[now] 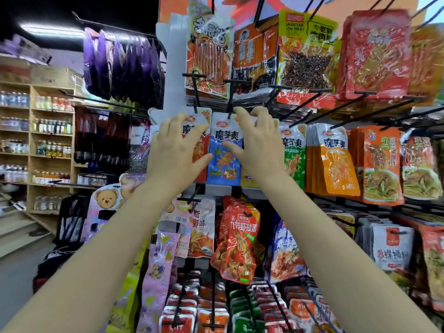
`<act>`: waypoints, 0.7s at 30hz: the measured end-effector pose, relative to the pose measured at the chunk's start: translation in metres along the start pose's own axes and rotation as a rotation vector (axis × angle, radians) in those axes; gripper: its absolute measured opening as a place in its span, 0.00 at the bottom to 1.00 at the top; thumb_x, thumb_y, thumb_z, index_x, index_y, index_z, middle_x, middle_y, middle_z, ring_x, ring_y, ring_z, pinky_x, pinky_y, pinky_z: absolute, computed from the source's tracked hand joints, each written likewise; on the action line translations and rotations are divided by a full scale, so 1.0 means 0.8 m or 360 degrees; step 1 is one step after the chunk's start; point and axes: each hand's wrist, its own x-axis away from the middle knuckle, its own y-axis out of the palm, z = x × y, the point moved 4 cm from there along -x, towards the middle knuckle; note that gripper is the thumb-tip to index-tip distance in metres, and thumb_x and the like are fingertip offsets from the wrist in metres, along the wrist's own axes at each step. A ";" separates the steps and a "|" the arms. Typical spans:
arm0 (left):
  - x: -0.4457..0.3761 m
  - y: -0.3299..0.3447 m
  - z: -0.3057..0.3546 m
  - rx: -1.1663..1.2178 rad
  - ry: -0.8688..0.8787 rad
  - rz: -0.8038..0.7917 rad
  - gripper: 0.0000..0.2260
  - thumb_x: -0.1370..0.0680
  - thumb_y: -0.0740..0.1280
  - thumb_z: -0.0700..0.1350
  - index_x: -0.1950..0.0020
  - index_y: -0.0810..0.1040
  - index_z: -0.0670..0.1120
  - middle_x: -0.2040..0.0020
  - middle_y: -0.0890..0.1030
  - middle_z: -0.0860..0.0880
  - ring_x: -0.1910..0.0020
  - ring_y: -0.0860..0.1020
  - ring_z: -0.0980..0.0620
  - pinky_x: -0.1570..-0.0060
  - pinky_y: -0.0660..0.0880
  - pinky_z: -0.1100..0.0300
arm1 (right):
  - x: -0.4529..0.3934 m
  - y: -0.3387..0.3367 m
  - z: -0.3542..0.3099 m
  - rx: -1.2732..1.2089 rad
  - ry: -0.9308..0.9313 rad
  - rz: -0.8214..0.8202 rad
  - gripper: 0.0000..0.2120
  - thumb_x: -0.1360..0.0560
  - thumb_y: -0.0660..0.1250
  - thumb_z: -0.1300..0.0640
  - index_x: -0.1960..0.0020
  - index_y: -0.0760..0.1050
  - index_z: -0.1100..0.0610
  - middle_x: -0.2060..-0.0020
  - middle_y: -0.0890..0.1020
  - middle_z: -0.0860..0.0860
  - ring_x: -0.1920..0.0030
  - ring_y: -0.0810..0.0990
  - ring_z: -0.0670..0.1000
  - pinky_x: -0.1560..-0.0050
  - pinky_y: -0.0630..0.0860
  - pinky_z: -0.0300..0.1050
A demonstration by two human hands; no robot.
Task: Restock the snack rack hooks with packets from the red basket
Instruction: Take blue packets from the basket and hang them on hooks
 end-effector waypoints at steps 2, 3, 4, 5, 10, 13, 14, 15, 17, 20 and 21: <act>-0.004 0.011 -0.009 -0.0088 0.0007 -0.0205 0.28 0.20 0.66 0.58 0.21 0.65 0.54 0.20 0.58 0.41 0.22 0.57 0.37 0.29 0.63 0.37 | 0.007 0.014 0.003 0.0149 -0.0054 -0.0220 0.37 0.22 0.64 0.36 0.20 0.58 0.51 0.24 0.63 0.60 0.26 0.64 0.61 0.33 0.67 0.59; -0.005 0.018 -0.012 -0.0103 -0.0003 -0.0317 0.28 0.19 0.64 0.58 0.20 0.61 0.56 0.18 0.53 0.43 0.20 0.52 0.39 0.26 0.59 0.38 | 0.009 0.022 0.006 0.0201 -0.0057 -0.0355 0.38 0.21 0.61 0.35 0.19 0.53 0.50 0.21 0.57 0.58 0.22 0.58 0.60 0.29 0.62 0.60; -0.006 0.025 -0.015 -0.0107 -0.0010 -0.0408 0.29 0.18 0.61 0.59 0.19 0.57 0.58 0.17 0.49 0.46 0.19 0.48 0.41 0.25 0.56 0.38 | 0.010 0.028 0.008 0.0227 -0.0060 -0.0451 0.38 0.20 0.58 0.34 0.18 0.48 0.50 0.19 0.53 0.56 0.20 0.53 0.59 0.27 0.59 0.61; -0.006 0.030 -0.017 -0.0102 -0.0014 -0.0478 0.29 0.17 0.60 0.59 0.18 0.55 0.58 0.16 0.47 0.48 0.18 0.47 0.42 0.24 0.54 0.39 | 0.011 0.033 0.009 0.0232 -0.0066 -0.0503 0.38 0.20 0.56 0.34 0.18 0.46 0.49 0.19 0.51 0.55 0.20 0.51 0.58 0.26 0.57 0.61; -0.002 0.036 -0.021 0.0029 -0.0012 -0.0634 0.28 0.16 0.57 0.59 0.18 0.53 0.58 0.16 0.47 0.51 0.18 0.47 0.43 0.23 0.52 0.41 | 0.014 0.030 0.010 0.0172 -0.0104 -0.0619 0.35 0.19 0.57 0.36 0.19 0.52 0.50 0.20 0.55 0.55 0.21 0.53 0.58 0.25 0.58 0.60; 0.005 0.017 -0.014 0.0131 -0.0013 -0.0532 0.26 0.16 0.55 0.60 0.19 0.58 0.57 0.17 0.52 0.49 0.18 0.50 0.45 0.23 0.53 0.42 | 0.030 0.000 0.011 -0.0224 -0.0064 -0.0443 0.27 0.18 0.61 0.43 0.23 0.65 0.54 0.23 0.64 0.57 0.24 0.61 0.58 0.26 0.63 0.58; 0.010 0.007 -0.005 0.0198 0.0006 -0.0429 0.25 0.16 0.54 0.60 0.19 0.61 0.55 0.17 0.56 0.48 0.19 0.53 0.44 0.24 0.54 0.41 | 0.041 -0.015 0.013 -0.0340 -0.0054 -0.0332 0.25 0.18 0.62 0.45 0.26 0.69 0.55 0.25 0.67 0.57 0.26 0.65 0.58 0.27 0.65 0.57; 0.018 -0.004 0.009 0.0283 0.0051 -0.0308 0.26 0.17 0.53 0.60 0.21 0.66 0.53 0.19 0.60 0.46 0.20 0.56 0.43 0.24 0.56 0.41 | 0.057 -0.032 0.017 -0.0437 -0.0038 -0.0222 0.22 0.18 0.63 0.47 0.28 0.71 0.57 0.28 0.70 0.57 0.27 0.67 0.57 0.28 0.66 0.55; 0.040 -0.021 0.051 0.0498 0.0219 -0.0083 0.25 0.18 0.55 0.59 0.25 0.73 0.48 0.24 0.69 0.43 0.23 0.64 0.41 0.26 0.61 0.41 | 0.098 -0.071 0.030 -0.0546 0.0012 -0.0064 0.18 0.18 0.63 0.50 0.32 0.75 0.58 0.33 0.74 0.56 0.31 0.71 0.55 0.31 0.68 0.50; 0.091 -0.020 0.141 0.0878 0.0452 -0.0008 0.20 0.18 0.59 0.53 0.31 0.77 0.43 0.32 0.77 0.43 0.31 0.72 0.43 0.29 0.65 0.50 | 0.183 -0.130 0.065 -0.0537 0.0131 0.0051 0.15 0.18 0.63 0.54 0.37 0.78 0.61 0.40 0.78 0.55 0.38 0.75 0.53 0.36 0.71 0.45; 0.112 -0.015 0.176 0.1009 0.0522 -0.0033 0.19 0.18 0.60 0.51 0.32 0.78 0.42 0.34 0.78 0.43 0.33 0.74 0.43 0.30 0.66 0.52 | 0.217 -0.147 0.082 -0.0501 0.0191 0.0044 0.14 0.18 0.62 0.54 0.38 0.78 0.61 0.42 0.78 0.54 0.40 0.76 0.52 0.39 0.71 0.44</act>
